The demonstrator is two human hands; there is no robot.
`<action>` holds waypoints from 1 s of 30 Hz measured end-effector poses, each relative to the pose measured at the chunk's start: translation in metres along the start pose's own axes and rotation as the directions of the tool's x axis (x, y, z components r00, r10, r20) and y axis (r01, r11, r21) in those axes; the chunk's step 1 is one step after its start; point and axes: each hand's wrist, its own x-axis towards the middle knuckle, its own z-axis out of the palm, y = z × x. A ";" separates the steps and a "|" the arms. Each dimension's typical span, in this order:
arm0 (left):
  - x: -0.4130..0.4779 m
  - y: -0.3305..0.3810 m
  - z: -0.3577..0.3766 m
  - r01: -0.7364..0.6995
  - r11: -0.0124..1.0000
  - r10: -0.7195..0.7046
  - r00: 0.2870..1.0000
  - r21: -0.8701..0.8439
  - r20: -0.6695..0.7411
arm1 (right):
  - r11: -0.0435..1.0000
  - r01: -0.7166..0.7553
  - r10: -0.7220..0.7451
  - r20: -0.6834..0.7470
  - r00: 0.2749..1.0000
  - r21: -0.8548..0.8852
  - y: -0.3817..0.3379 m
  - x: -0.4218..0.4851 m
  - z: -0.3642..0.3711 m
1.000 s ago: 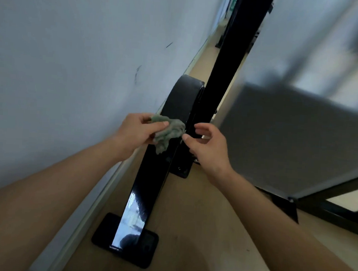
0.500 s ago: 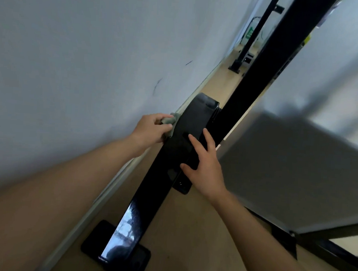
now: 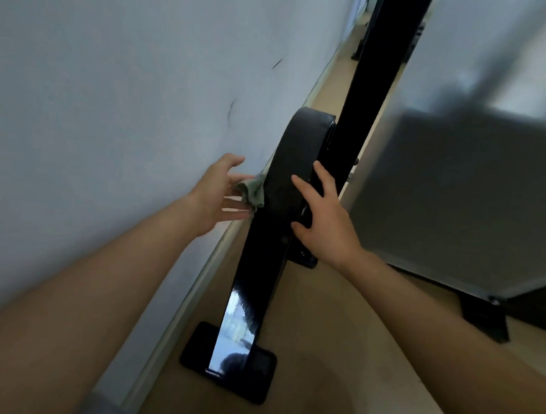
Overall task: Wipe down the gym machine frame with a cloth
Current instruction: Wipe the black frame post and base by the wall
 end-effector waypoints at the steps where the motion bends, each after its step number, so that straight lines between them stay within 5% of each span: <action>1: 0.000 0.002 0.003 -0.050 0.997 0.050 0.999 -0.061 0.007 | 1.000 0.010 -0.010 -0.003 1.000 0.000 0.002 0.000 0.000; 4: 0.000 0.005 0.011 -0.124 0.985 0.128 0.991 -0.117 0.031 | 0.999 0.033 -0.033 0.001 0.999 -0.017 0.007 0.000 0.001; 10: -0.007 -0.011 0.004 -0.077 0.996 0.076 0.997 0.052 0.020 | 0.998 0.047 -0.047 0.004 0.999 -0.052 0.011 0.001 0.004; 19: -0.017 -0.060 -0.005 0.220 0.969 -0.214 0.975 0.112 -0.063 | 0.999 0.031 -0.031 0.017 0.999 0.031 0.005 -0.003 0.008; 30: -0.020 -0.154 -0.022 0.533 0.822 -0.506 0.846 0.202 -0.169 | 0.995 0.055 -0.057 0.021 0.998 0.083 0.009 -0.001 0.006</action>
